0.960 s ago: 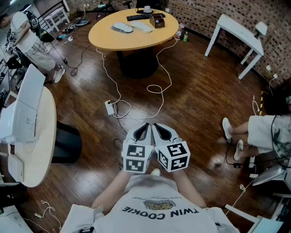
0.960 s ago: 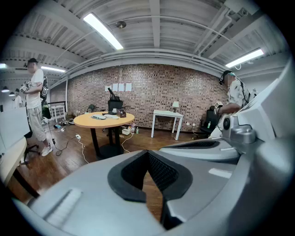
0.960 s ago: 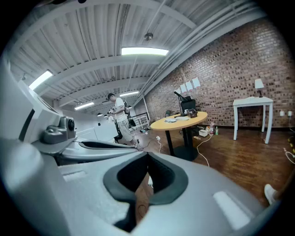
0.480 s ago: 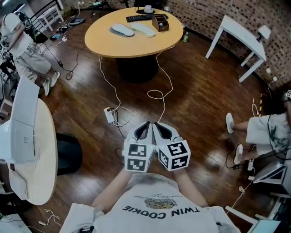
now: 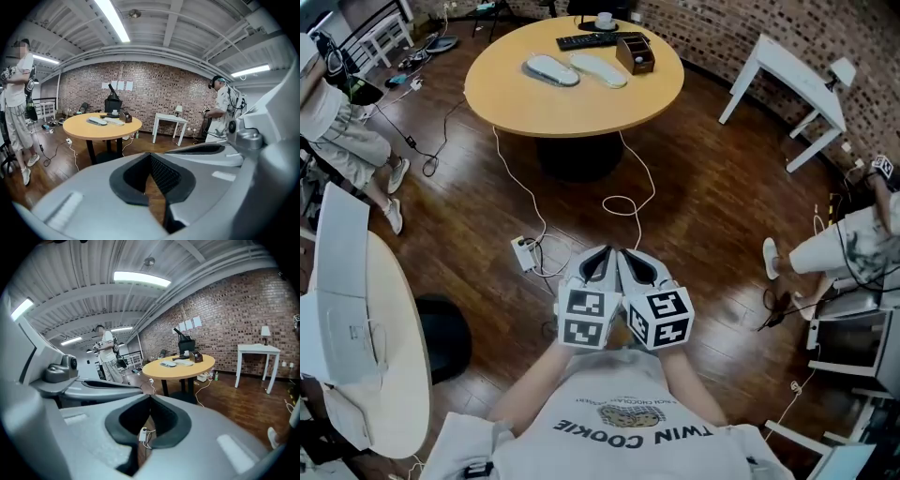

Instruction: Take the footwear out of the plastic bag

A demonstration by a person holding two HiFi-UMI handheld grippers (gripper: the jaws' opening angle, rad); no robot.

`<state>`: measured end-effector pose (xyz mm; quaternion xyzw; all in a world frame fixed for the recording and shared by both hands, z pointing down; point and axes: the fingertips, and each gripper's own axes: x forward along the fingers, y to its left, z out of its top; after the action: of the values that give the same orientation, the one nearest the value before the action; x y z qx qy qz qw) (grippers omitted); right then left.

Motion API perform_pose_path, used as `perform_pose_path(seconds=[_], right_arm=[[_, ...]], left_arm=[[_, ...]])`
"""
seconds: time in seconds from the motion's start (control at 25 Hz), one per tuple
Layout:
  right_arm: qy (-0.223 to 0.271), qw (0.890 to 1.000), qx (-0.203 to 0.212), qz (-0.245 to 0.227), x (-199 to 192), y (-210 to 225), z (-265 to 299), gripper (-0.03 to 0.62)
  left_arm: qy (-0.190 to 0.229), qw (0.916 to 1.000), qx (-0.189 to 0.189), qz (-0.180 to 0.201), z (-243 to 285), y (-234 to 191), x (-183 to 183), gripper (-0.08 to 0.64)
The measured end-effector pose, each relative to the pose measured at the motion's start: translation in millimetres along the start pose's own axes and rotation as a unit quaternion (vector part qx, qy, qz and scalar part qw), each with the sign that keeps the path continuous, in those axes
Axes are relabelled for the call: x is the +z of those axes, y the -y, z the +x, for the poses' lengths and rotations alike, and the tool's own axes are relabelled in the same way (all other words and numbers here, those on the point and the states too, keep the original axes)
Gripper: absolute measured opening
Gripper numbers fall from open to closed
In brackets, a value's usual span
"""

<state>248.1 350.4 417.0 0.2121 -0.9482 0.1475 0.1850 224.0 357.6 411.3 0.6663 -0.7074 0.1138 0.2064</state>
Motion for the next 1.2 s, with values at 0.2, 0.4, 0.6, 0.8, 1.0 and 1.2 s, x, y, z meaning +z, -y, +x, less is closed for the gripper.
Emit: perform_pose_path(seconds=[0.2, 0.4, 0.6, 0.8, 1.0, 1.2], right_arm=[[-0.005, 1.0, 0.0, -0.006, 9.9, -0.4, 29.3, 0.002], [-0.011, 1.0, 0.003, -0.009, 16.3, 7.2, 54.6, 0.002], [-0.015, 1.0, 0.011, -0.01, 27.1, 26.4, 84.7, 0.001], [-0.017, 0.999, 0.023, -0.013, 49.7, 57.4, 122.8, 0.001], [-0.021, 0.999, 0.035, -0.017, 79.1, 94.3, 161.3, 0.002], [-0.022, 0.998, 0.047, -0.018, 108.1, 135.1, 199.5, 0.002]], left_arm=[[0.002, 1.0, -0.001, -0.009, 13.8, -26.5, 5.6, 0.0], [0.002, 0.9999, 0.003, -0.014, 33.0, -45.6, 12.7, 0.0], [0.001, 0.9997, 0.01, -0.02, 63.4, -62.5, 23.8, 0.0], [0.001, 0.9995, 0.022, -0.021, 107.8, -83.1, 47.1, 0.0], [0.0, 0.9991, 0.032, -0.027, 156.6, -101.3, 76.6, 0.0], [-0.006, 0.9986, 0.043, -0.031, 209.1, -117.7, 105.1, -0.002]])
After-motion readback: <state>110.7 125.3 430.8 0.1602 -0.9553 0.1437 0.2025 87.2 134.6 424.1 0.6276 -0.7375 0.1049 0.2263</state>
